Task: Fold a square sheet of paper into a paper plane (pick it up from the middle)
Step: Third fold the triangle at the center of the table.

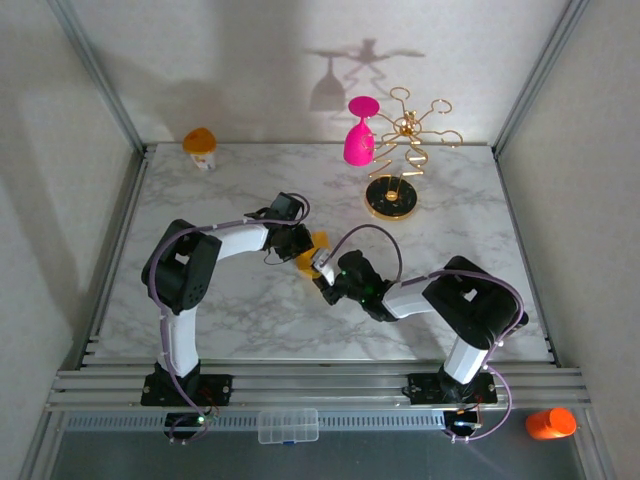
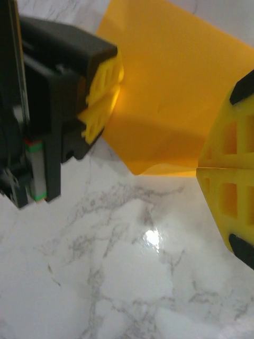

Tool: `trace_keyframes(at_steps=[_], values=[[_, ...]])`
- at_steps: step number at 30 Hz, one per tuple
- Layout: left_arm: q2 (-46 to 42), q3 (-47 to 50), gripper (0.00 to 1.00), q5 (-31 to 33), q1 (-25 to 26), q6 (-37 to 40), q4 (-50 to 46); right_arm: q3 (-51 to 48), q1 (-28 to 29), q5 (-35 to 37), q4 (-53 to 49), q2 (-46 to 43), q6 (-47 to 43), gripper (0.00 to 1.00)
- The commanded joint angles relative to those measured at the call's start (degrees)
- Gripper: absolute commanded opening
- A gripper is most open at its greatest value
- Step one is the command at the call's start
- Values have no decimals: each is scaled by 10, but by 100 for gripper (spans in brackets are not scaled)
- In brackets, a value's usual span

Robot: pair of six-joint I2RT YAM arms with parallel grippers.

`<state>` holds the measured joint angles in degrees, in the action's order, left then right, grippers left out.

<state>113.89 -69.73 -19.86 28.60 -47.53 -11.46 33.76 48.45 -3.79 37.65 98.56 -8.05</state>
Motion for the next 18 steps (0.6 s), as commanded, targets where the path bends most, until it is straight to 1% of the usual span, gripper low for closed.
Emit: trace_keyframes(at_steps=[1,9,18], values=[[28,-3,14,9,4,22,-40,26,-19,-23,-21,6,27,5],[30,-1,13,0,5,30,-39,49,-34,-58,-53,26,43,5],[27,5,13,-2,5,23,-31,77,-35,-71,-107,37,100,5]])
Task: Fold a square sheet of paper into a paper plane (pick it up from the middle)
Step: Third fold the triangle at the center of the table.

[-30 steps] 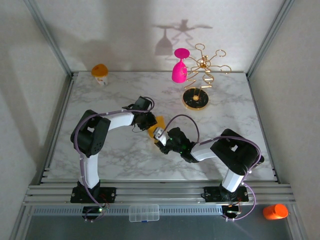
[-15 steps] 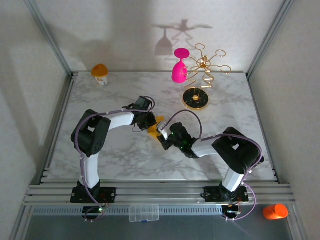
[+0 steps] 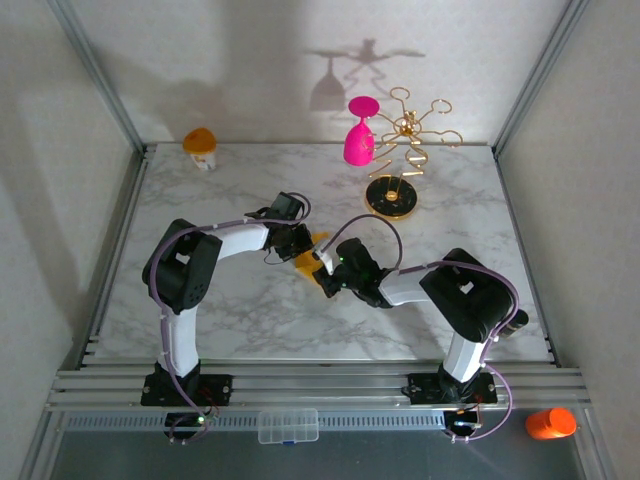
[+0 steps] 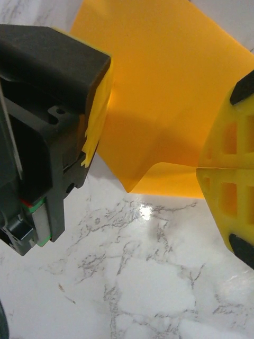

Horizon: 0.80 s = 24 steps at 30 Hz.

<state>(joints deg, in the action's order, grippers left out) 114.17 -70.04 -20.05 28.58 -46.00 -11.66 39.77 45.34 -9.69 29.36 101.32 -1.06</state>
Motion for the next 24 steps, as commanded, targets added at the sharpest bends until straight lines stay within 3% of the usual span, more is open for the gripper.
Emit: trace_keyframes(at_steps=[1,24], values=[[24,8,13,0,5,8,-29,19,-4,-9,-27,10,37,6],[25,12,12,1,5,9,-28,34,-10,33,-60,21,62,5]])
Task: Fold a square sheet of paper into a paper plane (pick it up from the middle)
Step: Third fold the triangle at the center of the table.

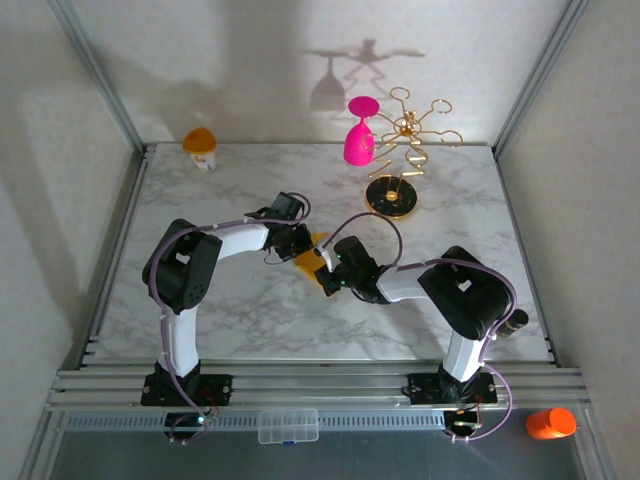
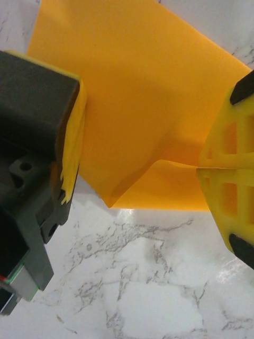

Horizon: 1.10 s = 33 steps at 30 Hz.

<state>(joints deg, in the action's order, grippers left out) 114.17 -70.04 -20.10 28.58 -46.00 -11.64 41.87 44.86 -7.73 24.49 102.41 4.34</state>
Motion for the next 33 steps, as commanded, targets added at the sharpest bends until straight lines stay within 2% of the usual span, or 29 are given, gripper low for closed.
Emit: trace_keyframes(at_steps=[1,24,28,33], values=[[25,12,12,1,5,9,-28,14,-5,15,-12,11,7,5],[15,-6,12,-8,3,8,-33,16,-6,25,-33,33,6,5],[-32,-6,19,-12,-5,-13,-17,15,-6,25,-39,35,6,5],[-105,44,24,-5,-11,-52,22,16,-8,13,-45,39,6,4]])
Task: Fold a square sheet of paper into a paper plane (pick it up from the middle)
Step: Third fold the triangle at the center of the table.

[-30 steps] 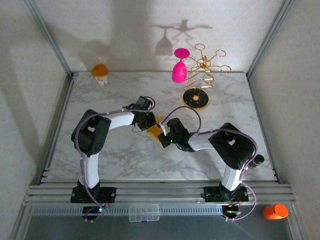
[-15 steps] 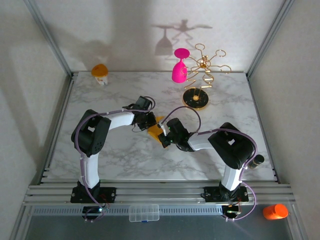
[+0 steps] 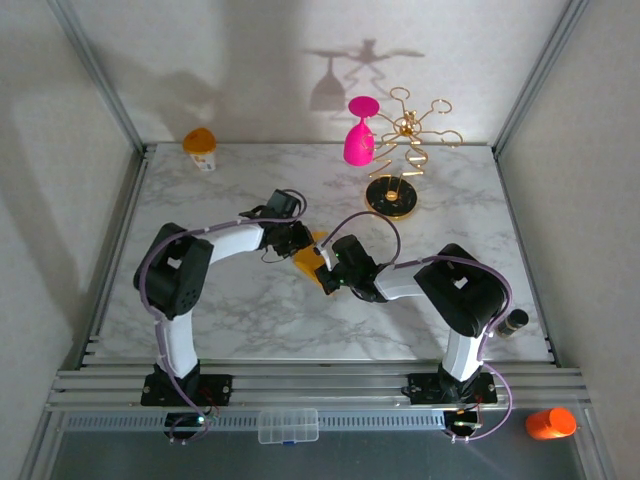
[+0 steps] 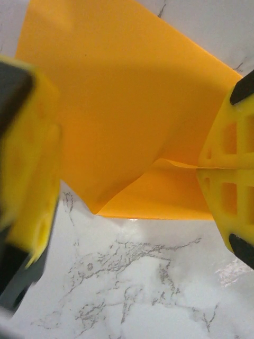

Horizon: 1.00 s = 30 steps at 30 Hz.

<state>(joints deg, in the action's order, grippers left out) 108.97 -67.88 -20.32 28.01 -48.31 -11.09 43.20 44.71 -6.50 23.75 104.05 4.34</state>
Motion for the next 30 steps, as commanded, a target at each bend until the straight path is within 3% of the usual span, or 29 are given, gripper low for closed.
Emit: trace_keyframes(at_steps=[1,7,16,30], values=[[-65,39,24,-7,-5,-40,30,3,-7,-2,-39,24,6,4],[-116,140,21,-46,5,-113,131,2,-12,-10,-39,24,6,4],[-104,191,15,-55,21,-160,190,6,-14,-14,-40,31,8,4],[-66,195,13,-50,30,-149,215,7,-14,-15,-44,33,8,4]])
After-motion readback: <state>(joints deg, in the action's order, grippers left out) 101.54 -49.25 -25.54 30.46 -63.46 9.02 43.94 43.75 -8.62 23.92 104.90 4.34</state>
